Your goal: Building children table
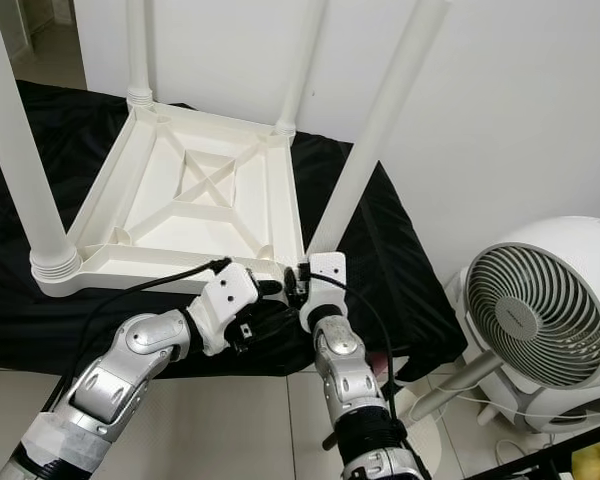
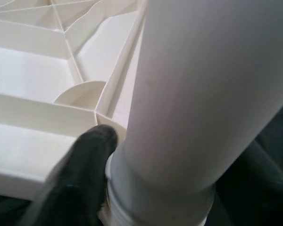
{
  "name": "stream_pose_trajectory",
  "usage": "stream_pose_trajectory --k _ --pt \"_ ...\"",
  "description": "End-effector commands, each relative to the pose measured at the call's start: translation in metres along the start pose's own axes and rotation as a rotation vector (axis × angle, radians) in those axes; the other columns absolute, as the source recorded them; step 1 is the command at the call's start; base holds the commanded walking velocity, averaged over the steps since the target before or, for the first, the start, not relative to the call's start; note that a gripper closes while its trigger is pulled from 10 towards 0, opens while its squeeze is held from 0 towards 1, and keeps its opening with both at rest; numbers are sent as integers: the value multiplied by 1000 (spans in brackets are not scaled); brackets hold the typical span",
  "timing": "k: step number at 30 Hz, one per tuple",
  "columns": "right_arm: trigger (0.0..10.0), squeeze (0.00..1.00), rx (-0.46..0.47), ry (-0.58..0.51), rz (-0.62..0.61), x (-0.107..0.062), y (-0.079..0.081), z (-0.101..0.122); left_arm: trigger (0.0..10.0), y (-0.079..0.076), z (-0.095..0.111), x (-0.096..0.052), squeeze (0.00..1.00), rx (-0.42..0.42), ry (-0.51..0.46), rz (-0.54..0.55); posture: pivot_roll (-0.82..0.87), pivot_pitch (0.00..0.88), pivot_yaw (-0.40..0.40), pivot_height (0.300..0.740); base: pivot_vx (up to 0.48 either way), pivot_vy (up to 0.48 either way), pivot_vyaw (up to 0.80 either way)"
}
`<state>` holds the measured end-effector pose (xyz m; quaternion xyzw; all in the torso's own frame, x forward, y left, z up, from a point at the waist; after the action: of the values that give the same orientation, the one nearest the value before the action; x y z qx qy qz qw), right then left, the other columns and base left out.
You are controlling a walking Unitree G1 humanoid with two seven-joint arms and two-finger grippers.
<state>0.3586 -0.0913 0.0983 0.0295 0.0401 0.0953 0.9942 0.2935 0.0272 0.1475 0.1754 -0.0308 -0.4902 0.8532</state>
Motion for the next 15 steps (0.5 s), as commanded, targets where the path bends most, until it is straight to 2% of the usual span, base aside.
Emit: stream_pose_trajectory --k 1,4,6,7,8,9,15 --pt "10000 1000 27 43 3 -5 -6 -12 10000 -6 1 3 0 -2 -8 -22 126 0 -208 740 0 0 0" --pt "10000 1000 42 28 11 -5 -7 -9 10000 -6 1 3 0 -2 -8 -21 127 0 -208 740 0 0 0" --pt "10000 1000 38 32 89 -7 -6 -5 10000 -6 0 2 0 -2 -7 -24 125 0 -204 740 0 0 0" --pt "10000 404 30 24 110 -8 -8 -3 10000 -6 0 1 0 -2 -4 -25 125 0 -203 740 0 0 0" --pt "10000 404 25 16 120 -8 -9 0 10000 -6 -1 1 0 -2 -2 -26 125 0 -203 740 0 0 0" --pt "10000 0 9 2 149 -7 -13 3 10000 -7 -1 0 0 -2 1 -30 125 0 -202 740 0 0 0" --pt "10000 0 -30 -36 246 -6 -20 15 10000 -7 -3 -4 0 1 10 -46 129 0 -202 740 0 0 0"
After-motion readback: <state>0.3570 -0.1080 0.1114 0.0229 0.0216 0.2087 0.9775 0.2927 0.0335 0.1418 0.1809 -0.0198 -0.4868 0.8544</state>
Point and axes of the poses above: a point about 5 cm out from each wrist's last joint towards the gripper, its own x axis pointing out of the wrist towards the gripper, its own z axis along the axis of the wrist's last joint, y = z × x, the point moved 4 cm from there along x, pointing out of the wrist towards the gripper, and after that the axes turned 2 degrees about x, right-handed, at the moved point
